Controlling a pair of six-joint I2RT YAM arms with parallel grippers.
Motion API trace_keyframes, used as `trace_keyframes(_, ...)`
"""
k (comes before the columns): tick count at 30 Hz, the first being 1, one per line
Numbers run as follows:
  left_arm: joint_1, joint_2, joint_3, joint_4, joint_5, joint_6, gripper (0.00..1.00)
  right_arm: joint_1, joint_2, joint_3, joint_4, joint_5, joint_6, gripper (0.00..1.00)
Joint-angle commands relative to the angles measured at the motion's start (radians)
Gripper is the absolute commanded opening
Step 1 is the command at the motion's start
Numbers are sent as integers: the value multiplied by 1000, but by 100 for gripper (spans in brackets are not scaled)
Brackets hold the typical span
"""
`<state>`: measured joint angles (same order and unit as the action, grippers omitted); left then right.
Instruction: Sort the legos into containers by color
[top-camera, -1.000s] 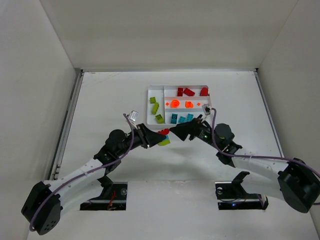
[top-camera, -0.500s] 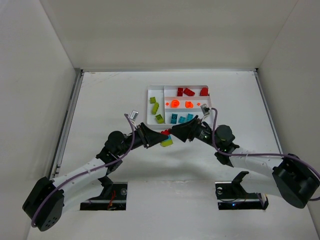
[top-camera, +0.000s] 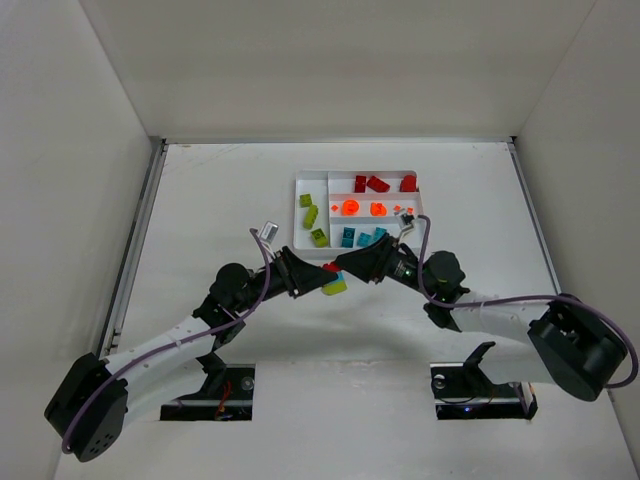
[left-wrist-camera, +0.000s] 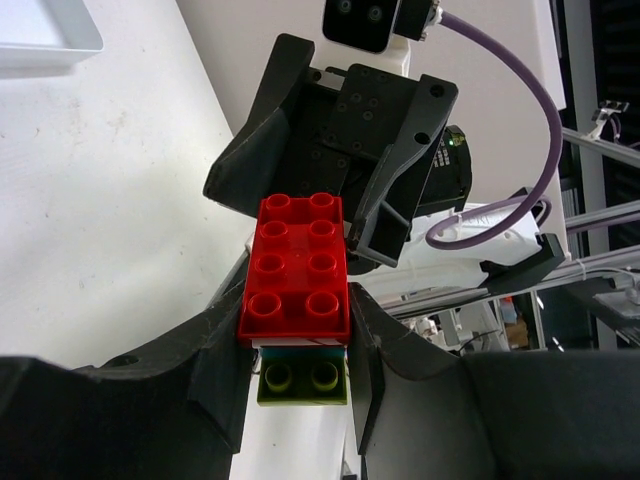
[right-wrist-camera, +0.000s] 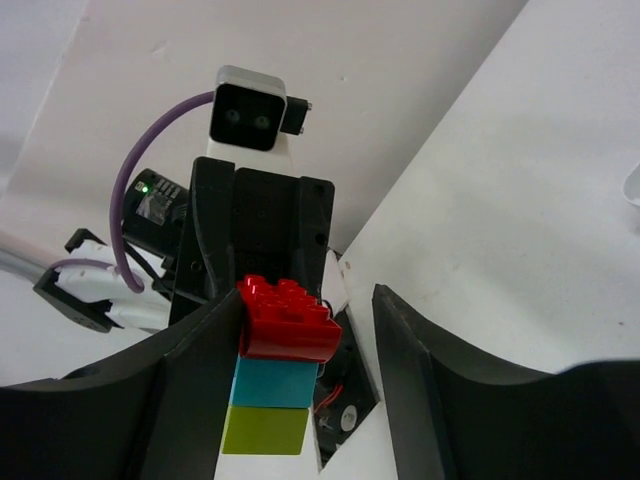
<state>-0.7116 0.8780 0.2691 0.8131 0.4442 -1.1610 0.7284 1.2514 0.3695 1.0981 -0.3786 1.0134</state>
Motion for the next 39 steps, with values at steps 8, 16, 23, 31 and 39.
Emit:
trace_keyframes(8,4,-10,-10,93,7,21,24,15,78,16,203,-52,86,55)
trace_keyframes(16,4,-2,-14,86,-25,38,25,25,92,14,221,-39,97,40)
trace_keyframes(23,5,9,-30,81,-62,41,44,24,51,12,158,27,70,35)
trace_keyframes(31,7,16,-31,69,-73,49,52,36,33,40,37,125,-22,35)
trace_keyframes(39,-10,19,-36,69,-90,57,52,38,8,46,20,181,-47,35)
